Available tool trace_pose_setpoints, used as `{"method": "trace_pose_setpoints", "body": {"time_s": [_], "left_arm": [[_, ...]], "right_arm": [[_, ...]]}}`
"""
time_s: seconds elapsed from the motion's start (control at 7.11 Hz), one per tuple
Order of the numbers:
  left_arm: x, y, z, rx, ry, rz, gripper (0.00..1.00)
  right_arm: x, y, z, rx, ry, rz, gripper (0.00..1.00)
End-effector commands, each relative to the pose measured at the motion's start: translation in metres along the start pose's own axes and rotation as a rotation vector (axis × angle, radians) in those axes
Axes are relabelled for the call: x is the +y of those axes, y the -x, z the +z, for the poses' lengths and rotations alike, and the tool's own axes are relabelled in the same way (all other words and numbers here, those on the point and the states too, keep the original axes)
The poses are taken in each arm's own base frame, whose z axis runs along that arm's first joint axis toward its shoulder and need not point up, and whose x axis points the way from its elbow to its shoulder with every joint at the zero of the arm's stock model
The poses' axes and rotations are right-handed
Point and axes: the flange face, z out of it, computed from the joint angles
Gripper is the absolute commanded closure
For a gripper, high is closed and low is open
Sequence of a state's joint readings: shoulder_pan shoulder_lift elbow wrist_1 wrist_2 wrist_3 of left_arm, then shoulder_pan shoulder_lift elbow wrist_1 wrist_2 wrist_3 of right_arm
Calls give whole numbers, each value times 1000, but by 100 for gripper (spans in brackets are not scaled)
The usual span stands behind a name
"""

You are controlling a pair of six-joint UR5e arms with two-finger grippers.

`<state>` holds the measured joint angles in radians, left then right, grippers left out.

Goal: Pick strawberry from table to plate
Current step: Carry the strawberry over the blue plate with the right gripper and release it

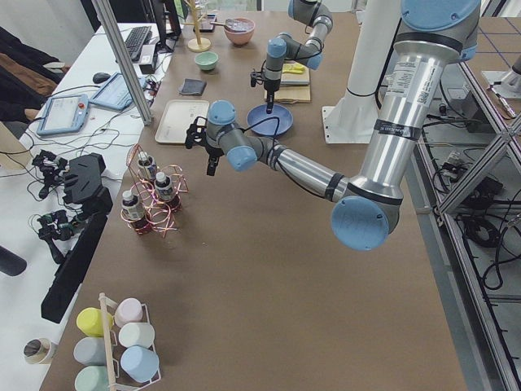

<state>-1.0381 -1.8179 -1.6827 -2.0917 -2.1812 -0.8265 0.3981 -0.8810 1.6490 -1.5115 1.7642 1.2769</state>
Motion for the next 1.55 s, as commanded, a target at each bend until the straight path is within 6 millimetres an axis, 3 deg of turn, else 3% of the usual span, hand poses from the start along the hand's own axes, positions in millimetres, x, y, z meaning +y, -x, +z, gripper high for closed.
{"method": "trace_pose_setpoints", "body": {"time_s": [0.0, 0.28, 0.7, 0.84, 0.99, 1.27, 1.41], "left_arm": [[7, 54, -6, -57, 32, 54, 2], [15, 68, -6, -66, 58, 28, 2], [15, 71, -4, -72, 59, 24, 2], [16, 71, -4, -73, 59, 25, 2], [16, 70, -4, -72, 58, 26, 2], [16, 71, -4, -71, 61, 25, 2], [17, 72, -4, -71, 62, 23, 2]], "right_arm": [[19, 14, 5, -4, -4, -24, 100], [24, 20, 14, 11, -16, -18, 100], [20, 28, 20, -11, -32, -22, 100], [20, 27, 22, -8, -31, -21, 37], [20, 28, 20, -11, -32, -14, 1], [11, 23, -10, -40, -37, 3, 0], [1, 11, -50, -41, -12, 25, 0]]}}
